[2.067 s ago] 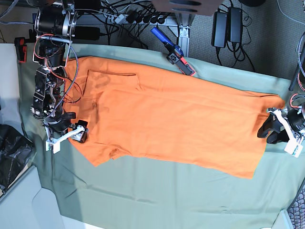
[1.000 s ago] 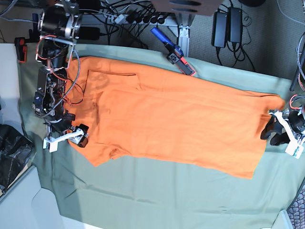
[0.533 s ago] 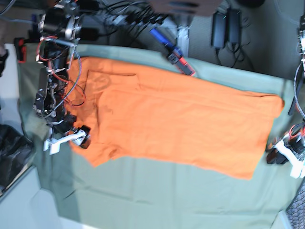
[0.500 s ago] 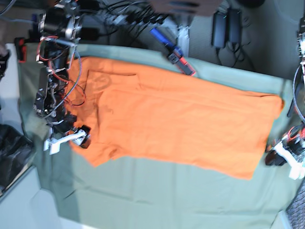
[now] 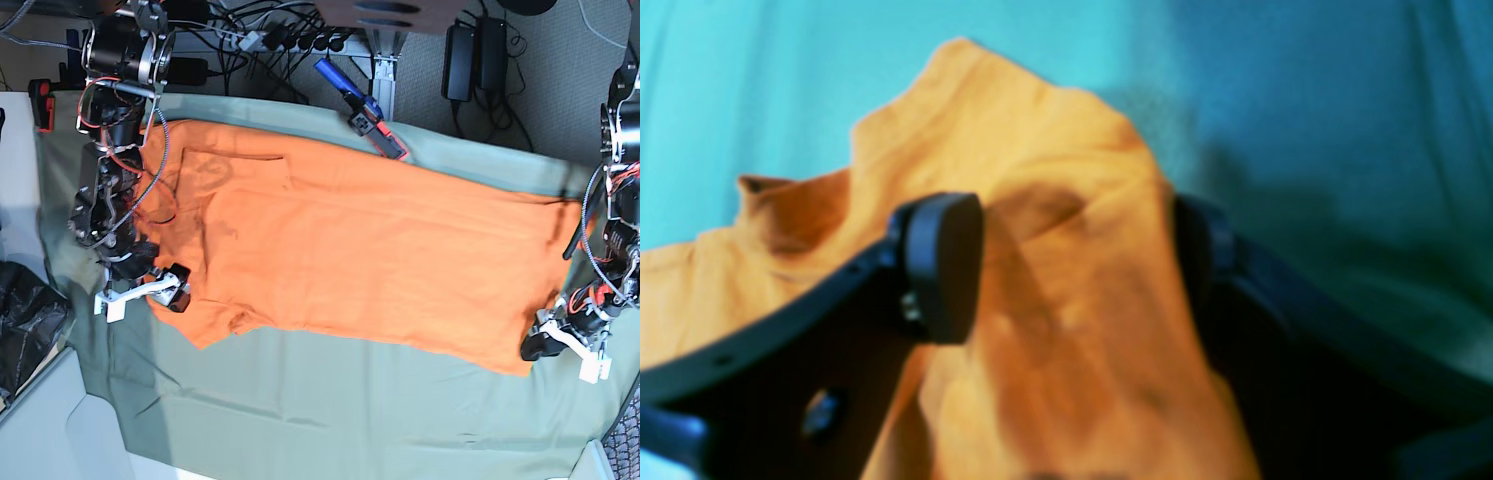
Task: Fold the T-shirt properly
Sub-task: 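Move both grippers to the opposite long edge of the shirt and grasp it, then fold the grasped edge over onto the shirt with both grippers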
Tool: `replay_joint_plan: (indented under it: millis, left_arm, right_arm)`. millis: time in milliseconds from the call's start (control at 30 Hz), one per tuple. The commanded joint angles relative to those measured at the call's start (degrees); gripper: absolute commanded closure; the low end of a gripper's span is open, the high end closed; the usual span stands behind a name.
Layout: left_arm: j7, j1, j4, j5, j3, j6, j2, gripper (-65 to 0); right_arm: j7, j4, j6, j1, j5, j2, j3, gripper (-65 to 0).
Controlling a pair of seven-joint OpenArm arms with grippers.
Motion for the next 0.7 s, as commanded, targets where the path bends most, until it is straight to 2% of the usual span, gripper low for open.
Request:
replay_joint_plan:
  millis: [0,167,267,433,600,667]
  left_arm:
    - [1.51,-0.96,0.81,0.07,0.11,-1.46,0.22,-33.3]
    - [3.48,-0.96,2.84,-0.33,0.11,-1.49,1.27,-33.3]
    - [5.57,-0.94,5.33,-2.4,0.11,-2.61,1.36,-33.3]
    - [9.09,-0.94,11.13,-5.44,0.11,-2.61,1.38,-33.2]
    - [9.2,-0.76,11.52,-5.57,0.11,-2.61,1.38,-32.8]
    - [9.2,-0.76,11.52,-5.55,0.11,-2.61,1.38,-26.3]
  right_arm:
    - [-0.2,0.7,5.27,1.07,0.26,0.74,0.24,-41.3]
    - [-0.22,0.7,5.27,1.07,0.26,0.74,0.24,-41.3]
    - [-0.22,0.7,5.27,1.09,0.26,0.74,0.24,-41.3]
    - [-0.42,0.7,5.27,1.07,0.26,0.74,0.24,-41.3]
    - [-0.44,0.7,5.25,1.09,0.28,0.74,0.24,-41.1]
    - [-0.39,0.7,5.25,1.09,0.28,0.74,0.24,-41.1]
